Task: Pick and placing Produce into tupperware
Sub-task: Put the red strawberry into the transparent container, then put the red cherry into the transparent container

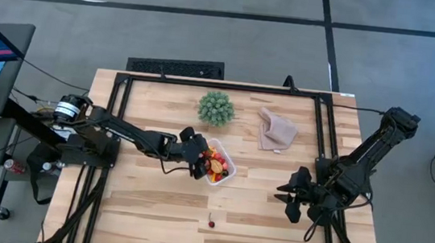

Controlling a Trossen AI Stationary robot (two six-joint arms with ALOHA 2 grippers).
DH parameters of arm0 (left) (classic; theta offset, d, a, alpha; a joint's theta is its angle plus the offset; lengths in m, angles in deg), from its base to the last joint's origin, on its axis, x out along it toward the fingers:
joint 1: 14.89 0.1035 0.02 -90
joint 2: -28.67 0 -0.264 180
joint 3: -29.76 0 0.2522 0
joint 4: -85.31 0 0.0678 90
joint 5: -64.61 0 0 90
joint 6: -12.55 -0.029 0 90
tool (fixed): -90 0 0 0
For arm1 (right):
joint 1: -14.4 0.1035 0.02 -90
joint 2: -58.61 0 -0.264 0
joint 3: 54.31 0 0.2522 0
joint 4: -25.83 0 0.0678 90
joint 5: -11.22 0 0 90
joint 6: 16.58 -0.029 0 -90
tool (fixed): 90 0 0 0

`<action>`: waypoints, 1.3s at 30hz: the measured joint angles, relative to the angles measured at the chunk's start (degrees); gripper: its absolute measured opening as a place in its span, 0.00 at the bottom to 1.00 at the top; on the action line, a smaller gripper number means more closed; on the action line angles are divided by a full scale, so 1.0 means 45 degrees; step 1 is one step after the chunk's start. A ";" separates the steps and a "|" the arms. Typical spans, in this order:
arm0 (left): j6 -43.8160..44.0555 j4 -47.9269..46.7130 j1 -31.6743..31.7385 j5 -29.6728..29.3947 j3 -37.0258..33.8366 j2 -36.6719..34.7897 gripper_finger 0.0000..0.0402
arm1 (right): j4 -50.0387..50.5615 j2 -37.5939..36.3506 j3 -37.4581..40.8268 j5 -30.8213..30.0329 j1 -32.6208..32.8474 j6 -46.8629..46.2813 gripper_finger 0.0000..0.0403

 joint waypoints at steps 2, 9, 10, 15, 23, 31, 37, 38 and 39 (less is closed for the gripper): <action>0.0000 -0.0014 0.0000 0.0112 0.0000 0.0000 0.45 | 0.0000 0.0000 0.0000 0.0000 0.0000 0.0000 0.32; 0.0000 -0.0083 0.0000 0.0198 0.0000 -0.0010 0.58 | 0.0058 0.0000 0.0000 -0.0014 -0.0039 0.0142 0.32; 0.0013 -0.0052 0.0000 0.0331 0.0000 -0.0010 0.59 | 0.0050 0.0000 0.0000 -0.0010 -0.0085 0.0289 0.32; 0.0451 0.0145 0.0000 0.1637 0.0005 -0.0232 0.60 | 0.0041 0.0000 0.0000 0.0021 -0.0481 0.0438 0.32; 0.0680 -0.0868 -0.0011 0.4389 0.0010 -0.1492 0.60 | -0.1667 0.0005 0.0000 0.0106 -0.1290 0.0067 0.32; 0.0564 -0.3183 -0.0754 0.5377 0.0010 -0.2968 0.60 | -0.7062 0.1812 -0.0019 0.0091 -0.1641 0.2685 0.33; 0.0512 -0.5148 -0.1873 0.4937 0.0010 -0.4231 0.60 | -1.2301 0.4693 -0.0015 0.0388 -0.2167 0.2759 0.42; 0.0514 -0.5610 -0.2118 0.4693 0.0010 -0.4447 0.60 | -1.3069 0.5198 -0.0015 0.0549 -0.2256 0.2745 0.44; 0.0518 -0.6129 -0.2376 0.4408 0.0010 -0.4675 0.60 | -1.3691 0.5725 -0.0094 0.0717 -0.2365 0.2650 0.46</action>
